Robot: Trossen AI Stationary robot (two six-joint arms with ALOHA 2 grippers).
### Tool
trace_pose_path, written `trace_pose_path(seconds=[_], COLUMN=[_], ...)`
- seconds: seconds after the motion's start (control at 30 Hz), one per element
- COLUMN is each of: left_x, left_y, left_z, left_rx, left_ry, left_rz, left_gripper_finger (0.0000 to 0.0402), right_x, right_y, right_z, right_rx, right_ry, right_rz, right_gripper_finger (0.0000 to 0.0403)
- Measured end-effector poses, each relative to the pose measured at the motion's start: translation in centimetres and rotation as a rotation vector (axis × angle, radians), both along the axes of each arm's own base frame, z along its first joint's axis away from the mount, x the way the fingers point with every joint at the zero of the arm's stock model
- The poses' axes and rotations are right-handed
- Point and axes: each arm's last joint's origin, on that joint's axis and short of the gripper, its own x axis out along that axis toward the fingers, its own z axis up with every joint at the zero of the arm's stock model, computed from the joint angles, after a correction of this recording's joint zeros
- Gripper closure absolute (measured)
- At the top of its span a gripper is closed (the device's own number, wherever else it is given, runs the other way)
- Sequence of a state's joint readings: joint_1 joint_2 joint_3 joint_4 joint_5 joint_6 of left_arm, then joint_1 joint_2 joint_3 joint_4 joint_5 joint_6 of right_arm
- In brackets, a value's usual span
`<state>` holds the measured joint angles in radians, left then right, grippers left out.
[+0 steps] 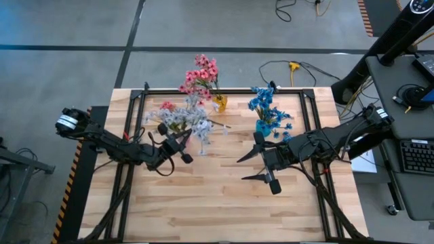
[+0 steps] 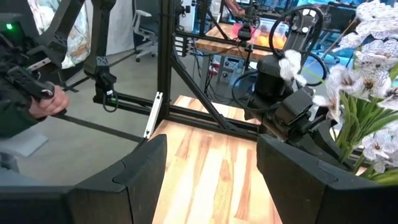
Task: Sort flowers into vase by color
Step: Put the white flowers into the purple vase
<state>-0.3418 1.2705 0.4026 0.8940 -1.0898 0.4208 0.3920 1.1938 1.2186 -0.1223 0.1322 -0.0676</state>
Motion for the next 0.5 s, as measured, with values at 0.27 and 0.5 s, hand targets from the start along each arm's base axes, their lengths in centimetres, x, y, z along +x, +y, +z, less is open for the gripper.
trace_pose_path(seconds=[0.27,0.5], left_x=[-0.04,-0.05], left_y=[0.17,0.18], left_z=[-0.49,-0.65], left_rx=[-0.001,0.007], left_ry=[0.037,0.056], left_rz=[0.031,0.032], left_gripper_finger=[0.0390,0.0390], right_x=[0.02,0.06], right_y=[0.01,0.03], right_z=[0.14,0.44], right_rx=[0.052,0.085], right_ry=[-0.002,-0.025], right_rz=[-0.008,-0.011], right_gripper_finger=[0.0161,0.0161])
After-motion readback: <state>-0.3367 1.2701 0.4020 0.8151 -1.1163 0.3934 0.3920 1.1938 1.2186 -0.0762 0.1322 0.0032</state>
